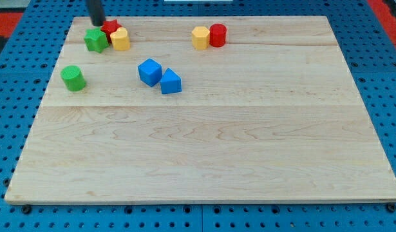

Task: Place the red blocks along with a yellow hexagon to the top center of the board

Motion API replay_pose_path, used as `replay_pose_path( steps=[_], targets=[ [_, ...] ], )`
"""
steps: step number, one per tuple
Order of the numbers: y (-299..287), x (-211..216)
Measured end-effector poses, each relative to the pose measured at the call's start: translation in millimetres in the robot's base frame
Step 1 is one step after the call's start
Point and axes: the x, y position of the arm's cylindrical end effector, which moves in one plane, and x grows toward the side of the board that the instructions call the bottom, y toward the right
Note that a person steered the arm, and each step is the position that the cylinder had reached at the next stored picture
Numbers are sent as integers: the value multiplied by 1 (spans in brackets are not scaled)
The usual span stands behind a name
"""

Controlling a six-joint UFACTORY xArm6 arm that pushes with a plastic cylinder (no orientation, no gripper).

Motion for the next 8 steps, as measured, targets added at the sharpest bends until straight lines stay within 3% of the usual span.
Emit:
replay_pose_path(
  steps=[1, 3, 4, 6, 8],
  targets=[
    [-21, 16],
    [93, 18],
    [122, 24],
    [129, 59],
    [177, 60]
  ],
)
